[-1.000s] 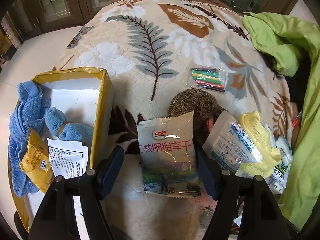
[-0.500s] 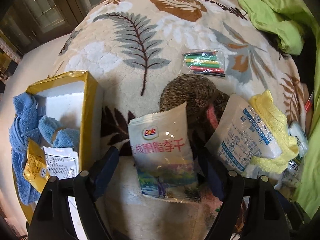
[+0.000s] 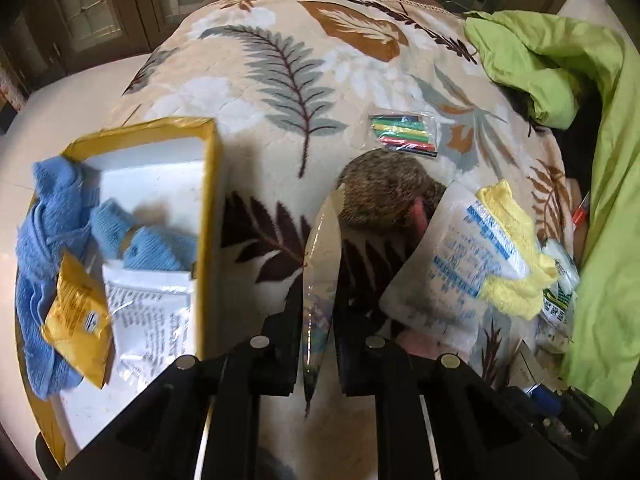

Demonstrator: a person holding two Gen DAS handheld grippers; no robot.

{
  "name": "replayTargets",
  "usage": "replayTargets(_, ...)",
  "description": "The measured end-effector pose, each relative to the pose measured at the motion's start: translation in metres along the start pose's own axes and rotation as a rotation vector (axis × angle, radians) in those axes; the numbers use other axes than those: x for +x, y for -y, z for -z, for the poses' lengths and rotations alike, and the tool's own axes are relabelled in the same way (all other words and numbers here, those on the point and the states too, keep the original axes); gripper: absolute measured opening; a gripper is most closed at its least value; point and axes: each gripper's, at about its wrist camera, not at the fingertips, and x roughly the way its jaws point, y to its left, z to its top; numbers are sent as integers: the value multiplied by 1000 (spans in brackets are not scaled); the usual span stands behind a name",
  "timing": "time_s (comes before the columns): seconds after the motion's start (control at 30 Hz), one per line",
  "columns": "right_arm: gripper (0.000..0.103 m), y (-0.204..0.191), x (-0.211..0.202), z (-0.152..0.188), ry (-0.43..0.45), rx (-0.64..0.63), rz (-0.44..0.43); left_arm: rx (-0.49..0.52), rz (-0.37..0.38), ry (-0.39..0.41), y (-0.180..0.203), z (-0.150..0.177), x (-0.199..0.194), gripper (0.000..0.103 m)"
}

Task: Organize soft objects
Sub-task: 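Carry both packets into the white box and open both grippers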

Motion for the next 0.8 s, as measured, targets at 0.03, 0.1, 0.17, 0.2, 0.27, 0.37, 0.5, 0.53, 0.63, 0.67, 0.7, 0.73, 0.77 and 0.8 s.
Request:
replayTargets(0.03,20,3,-1,0,-4,18,-31,-5,3,-1,-3,2,-1,12)
replayTargets(0.1,20,10,-4,2,-4,43,-54,-14,1,2,-8,7,-3,12)
replayTargets(0.17,19,18,-9,4,0,75,-87,-19,13,1,-11,10,-3,12)
replayTargets(0.2,19,20,-10,6,2,85,-96,-21,17,4,-11,8,-3,12)
replayTargets(0.27,18,15,-11,8,8,94,-119,-23,40,4,-11,8,-5,12)
replayTargets(0.37,17,7,-22,6,22,96,-154,-27,74,9,-12,8,-13,12)
replayTargets(0.5,17,-8,-31,-6,44,69,-188,-32,97,27,-16,9,-26,12)
replayTargets(0.53,17,-11,-32,-9,49,66,-193,-33,106,32,-18,9,-30,12)
replayTargets(0.63,17,-24,-35,-16,57,51,-225,-41,124,51,-21,9,-43,12)
replayTargets(0.67,17,-29,-34,-20,58,44,-230,-42,125,61,-23,9,-47,12)
replayTargets(0.7,17,-36,-34,-23,61,29,-234,-44,126,73,-25,9,-52,12)
replayTargets(0.73,17,-40,-36,-25,61,20,-239,-43,124,87,-29,9,-60,12)
replayTargets(0.77,17,-49,-36,-30,63,7,-251,-43,123,95,-34,9,-65,12)
replayTargets(0.8,17,-55,-37,-33,65,-2,-260,-50,119,107,-41,9,-72,12)
